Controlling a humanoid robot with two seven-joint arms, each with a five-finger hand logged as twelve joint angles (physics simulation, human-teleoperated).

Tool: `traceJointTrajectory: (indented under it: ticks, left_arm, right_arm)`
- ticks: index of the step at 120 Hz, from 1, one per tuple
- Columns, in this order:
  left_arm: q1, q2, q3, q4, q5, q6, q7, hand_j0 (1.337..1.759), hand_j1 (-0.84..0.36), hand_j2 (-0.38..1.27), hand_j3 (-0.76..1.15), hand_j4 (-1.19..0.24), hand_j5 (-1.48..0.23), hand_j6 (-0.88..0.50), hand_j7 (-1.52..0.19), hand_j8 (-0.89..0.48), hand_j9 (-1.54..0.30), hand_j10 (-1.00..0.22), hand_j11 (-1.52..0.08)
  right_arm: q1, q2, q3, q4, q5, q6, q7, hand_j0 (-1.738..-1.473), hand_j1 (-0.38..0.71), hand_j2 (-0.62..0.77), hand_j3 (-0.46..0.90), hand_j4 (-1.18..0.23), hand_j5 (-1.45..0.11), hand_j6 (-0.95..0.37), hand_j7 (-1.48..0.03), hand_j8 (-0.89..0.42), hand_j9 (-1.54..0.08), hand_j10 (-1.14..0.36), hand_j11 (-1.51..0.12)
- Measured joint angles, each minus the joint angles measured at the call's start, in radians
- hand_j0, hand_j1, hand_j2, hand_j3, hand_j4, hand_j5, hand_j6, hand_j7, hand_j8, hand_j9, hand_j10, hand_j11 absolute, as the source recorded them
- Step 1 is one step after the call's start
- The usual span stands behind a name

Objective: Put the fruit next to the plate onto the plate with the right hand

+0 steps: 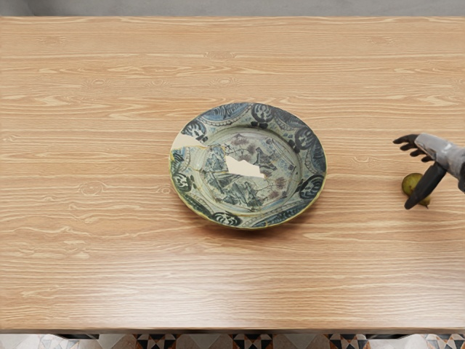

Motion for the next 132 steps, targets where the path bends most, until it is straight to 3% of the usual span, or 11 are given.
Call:
traceJointTrajectory:
  ticks: [132]
  left_arm:
    - [0.000,0.000,0.000,0.000,0.000,0.000,0.000,1.658,0.32,0.00,0.00,-0.02,-0.03,-0.02,-0.03,-0.02,-0.03,-0.02,-0.03]
  right_arm:
    - [-0.112,0.047,-0.007,-0.016,-0.093,-0.223,0.015,-1.658,-0.01,-0.05,0.00,-0.29,-0.37,-0.30,-0.37,-0.29,-0.37,-0.29,-0.37]
